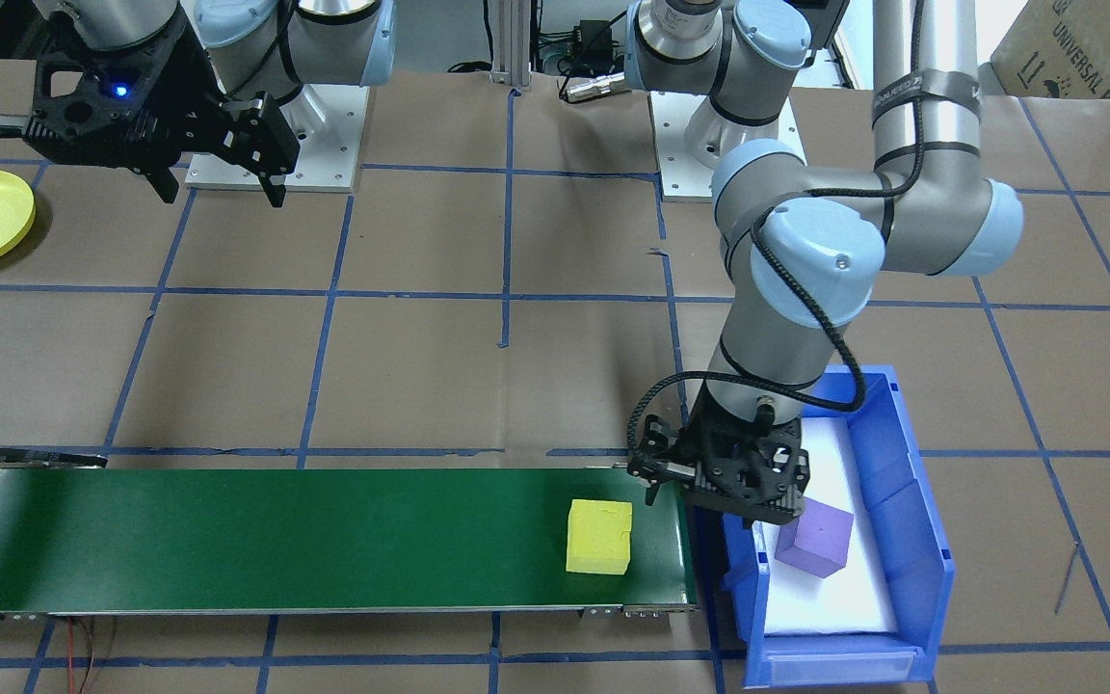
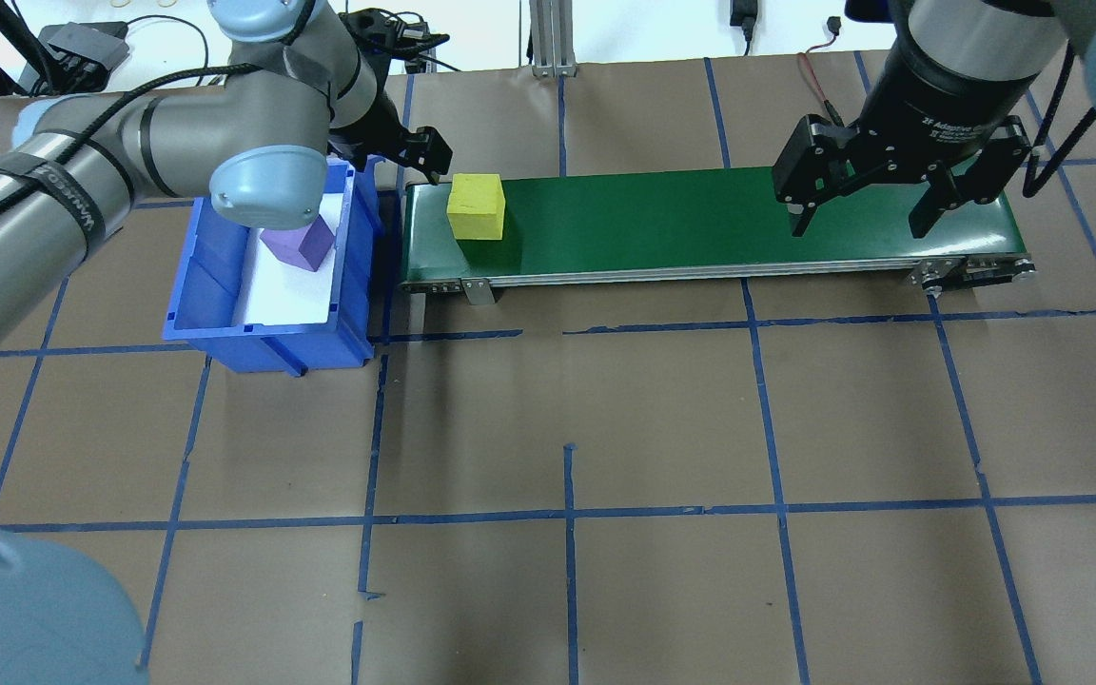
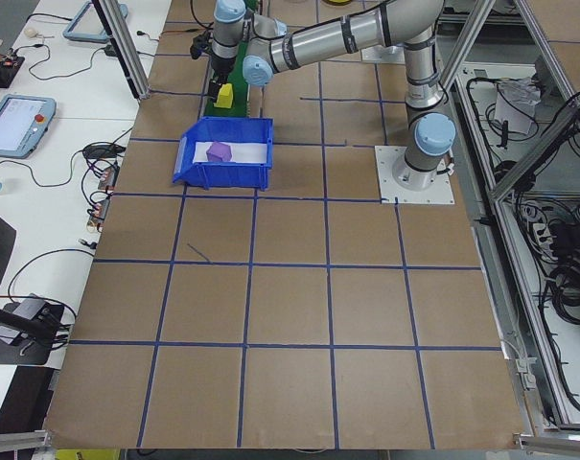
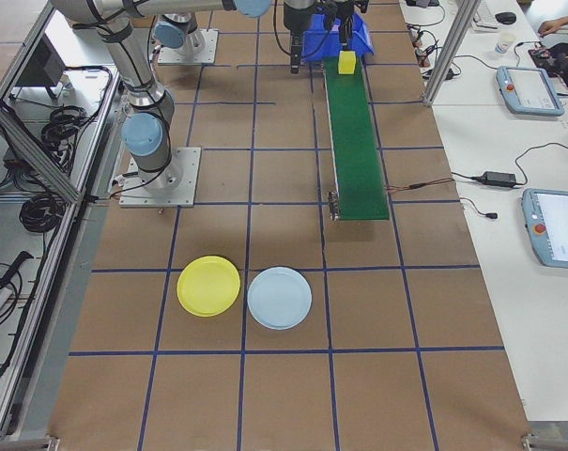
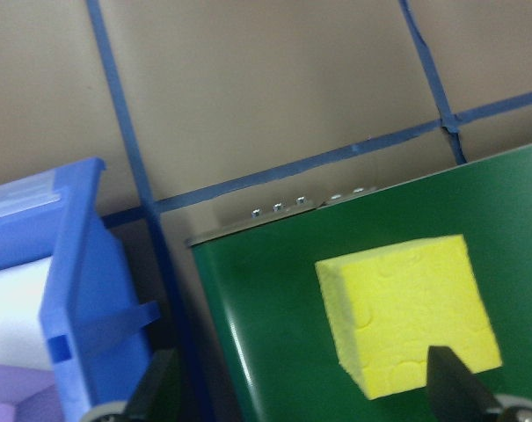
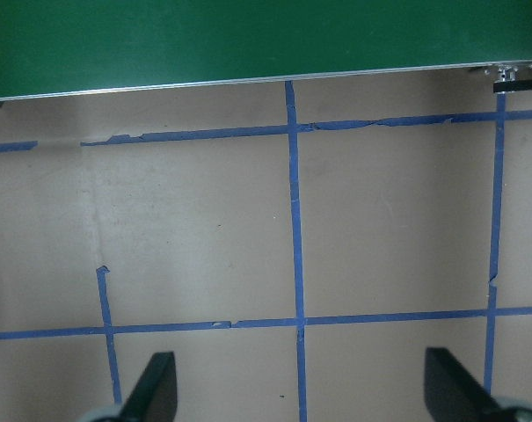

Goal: Move block left to right into plate

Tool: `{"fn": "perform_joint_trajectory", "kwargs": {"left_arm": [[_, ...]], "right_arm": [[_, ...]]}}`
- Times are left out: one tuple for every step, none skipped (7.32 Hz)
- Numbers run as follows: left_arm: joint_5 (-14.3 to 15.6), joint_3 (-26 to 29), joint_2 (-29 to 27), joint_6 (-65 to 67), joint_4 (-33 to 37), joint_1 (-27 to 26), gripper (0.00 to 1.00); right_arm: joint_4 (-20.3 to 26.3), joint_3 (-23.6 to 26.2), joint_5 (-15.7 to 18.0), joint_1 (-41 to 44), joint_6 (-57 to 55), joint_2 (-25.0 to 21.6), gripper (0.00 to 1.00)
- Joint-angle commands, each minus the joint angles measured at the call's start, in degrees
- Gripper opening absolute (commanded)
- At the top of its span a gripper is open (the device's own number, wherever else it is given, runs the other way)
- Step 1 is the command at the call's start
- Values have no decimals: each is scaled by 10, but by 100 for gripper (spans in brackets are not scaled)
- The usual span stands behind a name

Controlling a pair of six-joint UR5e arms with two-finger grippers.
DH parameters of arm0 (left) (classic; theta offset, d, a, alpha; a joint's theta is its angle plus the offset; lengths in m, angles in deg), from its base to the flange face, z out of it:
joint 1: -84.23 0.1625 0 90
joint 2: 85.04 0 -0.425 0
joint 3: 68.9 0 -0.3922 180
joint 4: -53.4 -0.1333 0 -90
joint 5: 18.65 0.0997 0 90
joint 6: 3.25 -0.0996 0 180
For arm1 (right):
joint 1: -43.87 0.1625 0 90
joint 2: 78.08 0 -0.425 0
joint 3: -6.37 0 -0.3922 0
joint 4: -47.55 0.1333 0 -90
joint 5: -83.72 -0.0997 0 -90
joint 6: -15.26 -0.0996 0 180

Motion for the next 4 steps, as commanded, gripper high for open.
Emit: {"fn": "perform_joint_trajectory", "kwargs": {"left_arm": [[7, 2, 18, -30, 40, 77, 100], [8, 2, 15, -116, 40, 112, 100], [4, -12, 7, -198, 39, 146, 100], [4, -21, -5, -239, 40, 158, 100]], "right_arm": [[0, 0, -1, -2, 0, 1, 100], [0, 0, -1, -2, 1, 1, 100], [-2, 0, -1, -3, 1, 1, 100], [-2, 0, -1, -4, 1, 1, 100]]}}
